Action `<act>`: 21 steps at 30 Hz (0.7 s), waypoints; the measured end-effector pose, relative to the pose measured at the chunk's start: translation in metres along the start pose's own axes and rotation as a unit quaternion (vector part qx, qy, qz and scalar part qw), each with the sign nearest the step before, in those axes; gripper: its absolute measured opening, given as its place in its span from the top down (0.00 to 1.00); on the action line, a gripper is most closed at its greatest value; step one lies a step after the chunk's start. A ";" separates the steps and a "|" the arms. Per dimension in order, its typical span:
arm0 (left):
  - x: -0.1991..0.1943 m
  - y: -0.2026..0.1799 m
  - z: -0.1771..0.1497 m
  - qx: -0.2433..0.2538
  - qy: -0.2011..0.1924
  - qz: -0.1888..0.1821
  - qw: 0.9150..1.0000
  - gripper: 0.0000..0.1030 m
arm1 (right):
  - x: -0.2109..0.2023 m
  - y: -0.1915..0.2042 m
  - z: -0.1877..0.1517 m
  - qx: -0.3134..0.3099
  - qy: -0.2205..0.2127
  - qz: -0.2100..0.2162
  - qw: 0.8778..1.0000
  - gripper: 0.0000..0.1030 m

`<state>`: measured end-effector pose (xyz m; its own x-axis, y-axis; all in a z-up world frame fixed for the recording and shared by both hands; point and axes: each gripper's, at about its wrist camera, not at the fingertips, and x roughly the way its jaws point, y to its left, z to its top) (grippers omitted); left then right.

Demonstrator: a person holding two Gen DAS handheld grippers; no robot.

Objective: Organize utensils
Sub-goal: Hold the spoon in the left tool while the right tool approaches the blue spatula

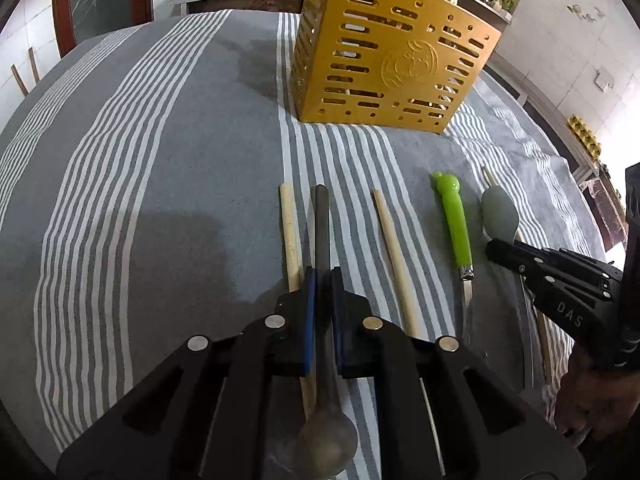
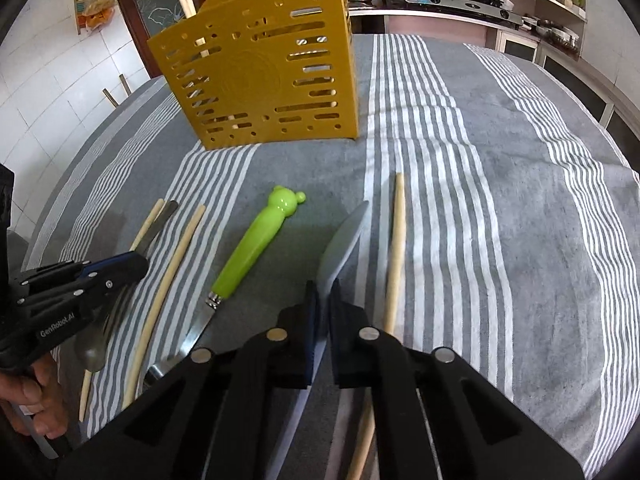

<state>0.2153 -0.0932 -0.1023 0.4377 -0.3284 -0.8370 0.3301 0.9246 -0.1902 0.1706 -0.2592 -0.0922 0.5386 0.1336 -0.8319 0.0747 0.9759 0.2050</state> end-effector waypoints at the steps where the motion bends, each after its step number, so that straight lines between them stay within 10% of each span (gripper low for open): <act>1: 0.001 -0.001 0.001 0.002 0.002 0.002 1.000 0.91 | 0.000 0.001 0.001 0.000 0.000 0.000 1.000 0.94; 21: 0.020 -0.011 0.026 0.015 0.004 0.010 1.000 0.93 | 0.004 -0.007 0.009 0.003 0.001 0.022 1.000 0.94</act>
<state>0.2423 -0.1153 -0.1033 0.4378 -0.3092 -0.8442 0.3468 0.9244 -0.1587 0.1799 -0.2669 -0.0918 0.5400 0.1776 -0.8227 0.0557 0.9678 0.2455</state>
